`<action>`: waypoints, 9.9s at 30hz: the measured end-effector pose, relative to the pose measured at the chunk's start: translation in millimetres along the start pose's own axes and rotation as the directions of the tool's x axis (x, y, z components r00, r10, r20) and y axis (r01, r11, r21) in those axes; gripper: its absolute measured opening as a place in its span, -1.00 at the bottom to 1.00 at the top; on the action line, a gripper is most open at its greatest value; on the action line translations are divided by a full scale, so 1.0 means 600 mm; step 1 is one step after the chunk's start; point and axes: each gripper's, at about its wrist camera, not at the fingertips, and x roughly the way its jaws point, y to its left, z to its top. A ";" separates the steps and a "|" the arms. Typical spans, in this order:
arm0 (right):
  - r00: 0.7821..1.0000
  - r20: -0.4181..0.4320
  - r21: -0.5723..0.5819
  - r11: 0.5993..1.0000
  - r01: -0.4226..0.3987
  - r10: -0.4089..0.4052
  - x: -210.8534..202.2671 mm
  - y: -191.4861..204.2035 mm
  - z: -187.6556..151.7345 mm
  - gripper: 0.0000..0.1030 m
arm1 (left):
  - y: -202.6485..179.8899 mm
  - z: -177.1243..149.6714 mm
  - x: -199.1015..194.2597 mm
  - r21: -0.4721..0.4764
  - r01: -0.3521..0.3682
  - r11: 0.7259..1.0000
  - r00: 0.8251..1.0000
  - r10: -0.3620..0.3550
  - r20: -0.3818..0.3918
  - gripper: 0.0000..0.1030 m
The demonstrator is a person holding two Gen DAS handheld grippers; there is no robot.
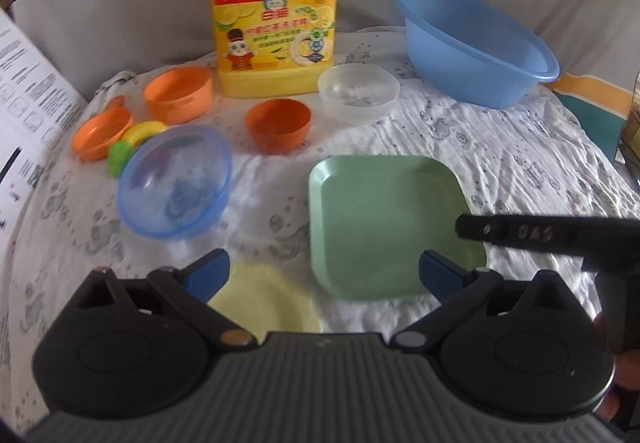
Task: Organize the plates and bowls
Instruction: 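Open the right gripper and move it to the green square plate edge, then grasp the green square plate edge with the right gripper and lift it, then carry the green plate with the right gripper and lower it onto the white plate, then open the right gripper and move it to the yellow scalloped plate, then grasp the yellow scalloped plate rim with the right gripper and lift it, then carry the yellow plate with the right gripper and lower it onto the green plate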
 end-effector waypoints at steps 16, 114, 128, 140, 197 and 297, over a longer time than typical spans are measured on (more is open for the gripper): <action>0.999 0.031 0.058 0.998 0.033 -0.035 -0.014 -0.063 -0.006 -0.88 | -0.037 0.045 0.101 -0.013 0.027 1.000 0.997 -0.028 -0.073 0.46; 0.950 -0.309 -0.346 0.925 -0.159 0.047 -0.134 0.323 -0.271 -0.75 | 0.266 -0.258 -0.186 -0.232 -0.088 0.969 0.987 0.053 -0.150 -0.37; 0.948 -0.312 -0.349 0.922 -0.169 0.056 -0.124 0.320 -0.271 -0.31 | 0.266 -0.262 -0.175 -0.230 -0.088 0.969 0.986 0.051 -0.162 -0.36; 0.973 -0.189 -0.352 0.915 -0.196 0.135 -0.178 0.307 -0.238 0.95 | 0.284 -0.245 -0.244 -0.305 -0.133 0.943 0.991 0.137 -0.007 1.00; 0.978 -0.176 -0.080 0.988 -0.129 0.114 -0.020 0.175 -0.066 -0.17 | 0.151 -0.074 -0.007 -0.125 0.004 0.992 0.990 -0.022 -0.142 0.15; 0.933 -0.348 -0.310 0.928 -0.207 0.092 -0.125 0.335 -0.230 -0.57 | 0.248 -0.261 -0.209 -0.251 0.016 0.968 0.987 -0.056 -0.153 -0.31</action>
